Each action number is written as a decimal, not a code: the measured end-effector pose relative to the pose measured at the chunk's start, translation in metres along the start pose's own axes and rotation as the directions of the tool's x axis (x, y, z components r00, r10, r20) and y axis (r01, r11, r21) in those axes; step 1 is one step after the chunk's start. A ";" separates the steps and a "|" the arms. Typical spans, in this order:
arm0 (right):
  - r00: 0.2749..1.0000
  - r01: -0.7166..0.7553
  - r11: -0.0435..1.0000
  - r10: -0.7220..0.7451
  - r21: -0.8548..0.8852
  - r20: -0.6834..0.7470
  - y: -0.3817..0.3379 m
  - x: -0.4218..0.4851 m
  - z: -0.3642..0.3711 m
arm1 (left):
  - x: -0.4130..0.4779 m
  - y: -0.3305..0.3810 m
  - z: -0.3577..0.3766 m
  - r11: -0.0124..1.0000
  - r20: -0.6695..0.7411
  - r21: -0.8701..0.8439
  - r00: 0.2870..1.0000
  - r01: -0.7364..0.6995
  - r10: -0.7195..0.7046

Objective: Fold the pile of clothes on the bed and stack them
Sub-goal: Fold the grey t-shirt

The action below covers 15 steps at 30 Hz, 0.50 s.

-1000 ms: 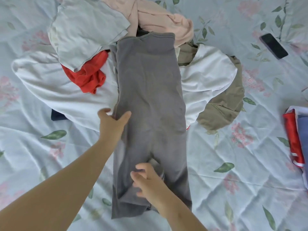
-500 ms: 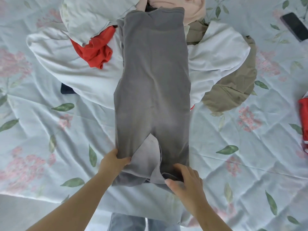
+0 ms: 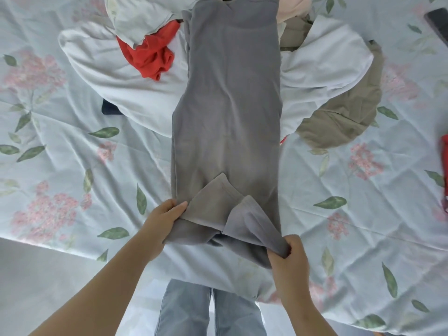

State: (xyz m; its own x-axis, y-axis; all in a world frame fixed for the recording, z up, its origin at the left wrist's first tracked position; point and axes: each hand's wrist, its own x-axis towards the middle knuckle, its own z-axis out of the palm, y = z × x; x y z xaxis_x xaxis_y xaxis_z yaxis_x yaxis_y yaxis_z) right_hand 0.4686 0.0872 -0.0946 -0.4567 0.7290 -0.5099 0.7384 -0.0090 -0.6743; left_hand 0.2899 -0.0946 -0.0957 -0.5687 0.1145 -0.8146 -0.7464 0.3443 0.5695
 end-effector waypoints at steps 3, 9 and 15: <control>0.991 0.051 0.998 -0.046 0.037 -0.125 -0.009 -0.010 -0.026 | -0.012 0.006 -0.015 0.981 0.074 0.180 0.994 0.070 -0.085; 0.981 0.166 0.903 -0.109 -0.397 0.162 0.018 -0.024 -0.040 | -0.016 -0.015 -0.006 0.680 -0.030 0.732 0.996 -0.034 0.083; 0.945 0.255 0.801 -0.089 -0.541 0.313 0.035 -0.013 -0.024 | -0.008 -0.031 0.007 0.854 0.060 0.501 0.990 -0.144 0.131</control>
State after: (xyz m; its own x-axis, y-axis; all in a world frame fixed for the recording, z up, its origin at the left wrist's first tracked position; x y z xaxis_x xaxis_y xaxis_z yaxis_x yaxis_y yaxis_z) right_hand 0.5127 0.0937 -0.0985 -0.6533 0.4754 -0.5892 0.7436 0.5491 -0.3815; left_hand 0.3196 -0.0994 -0.1079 -0.6397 0.2146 -0.7380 -0.3826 0.7439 0.5479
